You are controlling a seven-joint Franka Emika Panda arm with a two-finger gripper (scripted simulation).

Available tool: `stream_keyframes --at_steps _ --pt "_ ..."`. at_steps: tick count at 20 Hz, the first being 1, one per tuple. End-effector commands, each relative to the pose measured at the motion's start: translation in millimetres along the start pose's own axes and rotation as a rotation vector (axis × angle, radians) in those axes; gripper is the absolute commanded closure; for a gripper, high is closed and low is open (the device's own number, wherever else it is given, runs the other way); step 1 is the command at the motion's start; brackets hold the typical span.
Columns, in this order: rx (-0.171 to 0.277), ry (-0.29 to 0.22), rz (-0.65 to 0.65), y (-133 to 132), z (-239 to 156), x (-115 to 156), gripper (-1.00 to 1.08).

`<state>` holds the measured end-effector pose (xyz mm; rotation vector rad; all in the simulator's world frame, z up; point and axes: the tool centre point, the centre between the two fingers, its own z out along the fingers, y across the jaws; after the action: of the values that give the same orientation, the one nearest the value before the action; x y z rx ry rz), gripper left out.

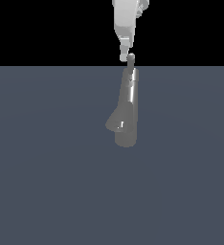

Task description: Turn on the faucet by rotating a designated handle.

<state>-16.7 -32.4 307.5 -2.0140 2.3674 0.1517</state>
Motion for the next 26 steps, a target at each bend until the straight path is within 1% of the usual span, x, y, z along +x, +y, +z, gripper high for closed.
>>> stream_keyframes --at_steps 1,5,6,7,26 --pt "-0.007 0.002 0.025 1.3 1.8 31.5 1.08" --pt "-0.011 0.003 0.027 3.6 0.9 59.3 1.08" --pt "-0.011 0.003 0.027 3.6 0.9 59.3 1.08" --pt "0.002 0.001 -0.007 0.9 -4.0 33.0 1.08" --pt "-0.01 0.003 0.023 -47.3 18.0 117.3 1.08"
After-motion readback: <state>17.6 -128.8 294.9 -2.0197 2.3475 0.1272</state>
